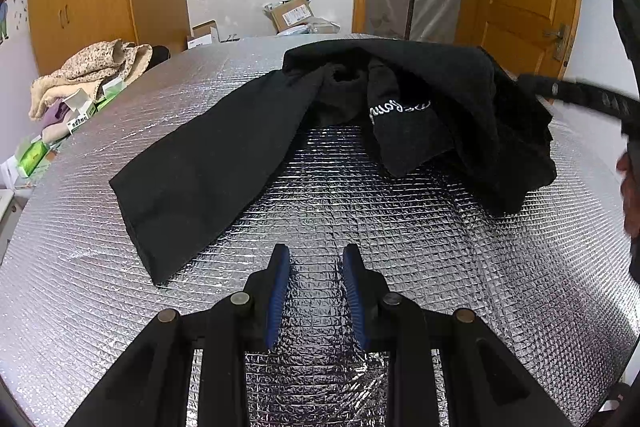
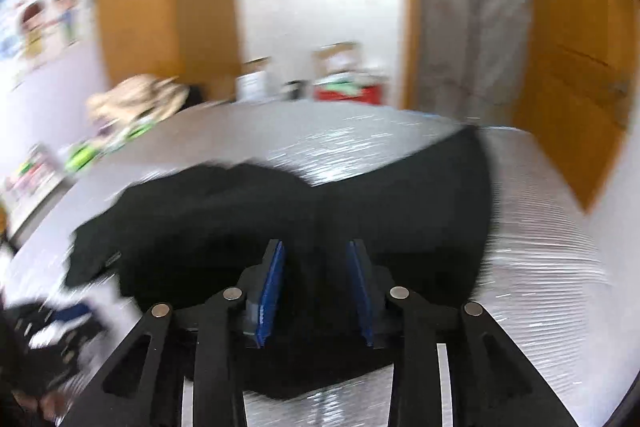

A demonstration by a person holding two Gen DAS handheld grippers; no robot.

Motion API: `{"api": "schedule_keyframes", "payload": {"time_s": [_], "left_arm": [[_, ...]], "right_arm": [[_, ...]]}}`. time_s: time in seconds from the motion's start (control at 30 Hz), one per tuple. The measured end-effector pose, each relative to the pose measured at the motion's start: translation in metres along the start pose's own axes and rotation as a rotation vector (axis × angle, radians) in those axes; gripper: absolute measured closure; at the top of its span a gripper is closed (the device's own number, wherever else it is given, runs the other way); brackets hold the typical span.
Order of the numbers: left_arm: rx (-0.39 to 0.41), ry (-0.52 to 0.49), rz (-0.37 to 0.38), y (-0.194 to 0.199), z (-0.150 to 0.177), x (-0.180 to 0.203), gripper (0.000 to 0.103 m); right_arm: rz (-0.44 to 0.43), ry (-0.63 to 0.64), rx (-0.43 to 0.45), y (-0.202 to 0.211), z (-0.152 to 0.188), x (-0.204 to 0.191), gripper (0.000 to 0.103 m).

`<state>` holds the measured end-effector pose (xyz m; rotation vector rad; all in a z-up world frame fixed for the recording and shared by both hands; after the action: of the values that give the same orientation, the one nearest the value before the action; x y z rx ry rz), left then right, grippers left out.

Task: Fold clothes
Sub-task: 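Reach the right gripper to the black garment and grasp its edge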

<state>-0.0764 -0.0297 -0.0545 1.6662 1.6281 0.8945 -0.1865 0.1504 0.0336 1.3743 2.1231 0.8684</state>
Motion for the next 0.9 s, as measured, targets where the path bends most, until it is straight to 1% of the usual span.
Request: {"api": "schedule_keyframes", "payload": {"time_s": [0.1,0.17,0.27,0.37,0.47,0.53,0.63,0.73,0.8,0.83,0.87,0.9], "left_arm": [[0.000,0.003,0.006,0.000,0.001,-0.001,0.075],[0.000,0.002,0.006,0.000,0.001,-0.003,0.075],[0.000,0.003,0.008,0.000,0.001,-0.003,0.075],[0.000,0.001,0.006,0.000,0.001,-0.004,0.075],[0.000,0.000,0.006,0.000,0.001,-0.004,0.075],[0.000,0.001,0.007,-0.001,0.001,-0.004,0.075],[0.001,0.003,0.011,0.000,0.002,-0.005,0.075],[0.001,0.006,0.017,0.000,0.002,-0.006,0.075],[0.001,0.007,0.019,0.000,0.002,-0.007,0.075],[0.001,0.007,0.020,0.000,0.003,-0.007,0.075],[0.001,0.007,0.021,0.000,0.003,-0.008,0.075],[0.001,0.008,0.021,0.000,0.003,-0.008,0.075]], "right_arm": [[-0.088,0.061,-0.028,-0.006,0.013,-0.035,0.065],[-0.126,0.098,-0.044,-0.010,0.021,-0.052,0.065],[-0.137,0.125,-0.044,-0.011,0.030,-0.068,0.065],[-0.152,0.132,-0.018,-0.002,0.029,-0.075,0.065],[-0.177,0.180,0.010,0.007,0.024,-0.087,0.065],[-0.183,0.208,0.004,0.004,0.024,-0.097,0.065],[-0.169,0.224,-0.056,-0.018,0.028,-0.103,0.065],[-0.145,0.222,-0.100,-0.036,0.031,-0.103,0.065],[-0.129,0.214,-0.110,-0.043,0.032,-0.099,0.065],[-0.132,0.203,-0.103,-0.043,0.031,-0.098,0.070],[-0.134,0.194,-0.096,-0.042,0.029,-0.096,0.087],[-0.135,0.187,-0.087,-0.040,0.027,-0.093,0.094]]}}
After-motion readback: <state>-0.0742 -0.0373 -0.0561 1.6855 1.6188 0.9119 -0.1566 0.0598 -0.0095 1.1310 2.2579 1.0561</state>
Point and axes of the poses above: each gripper's, at about its wrist camera, not at the fingertips, and y roughly against the way its jaws point, x to its right, z to its underside, the point moved 8 cm from there along -y, roughly the way its jaws point, and after that the axes turned 8 degrees about -x, right-handed, at the moved point
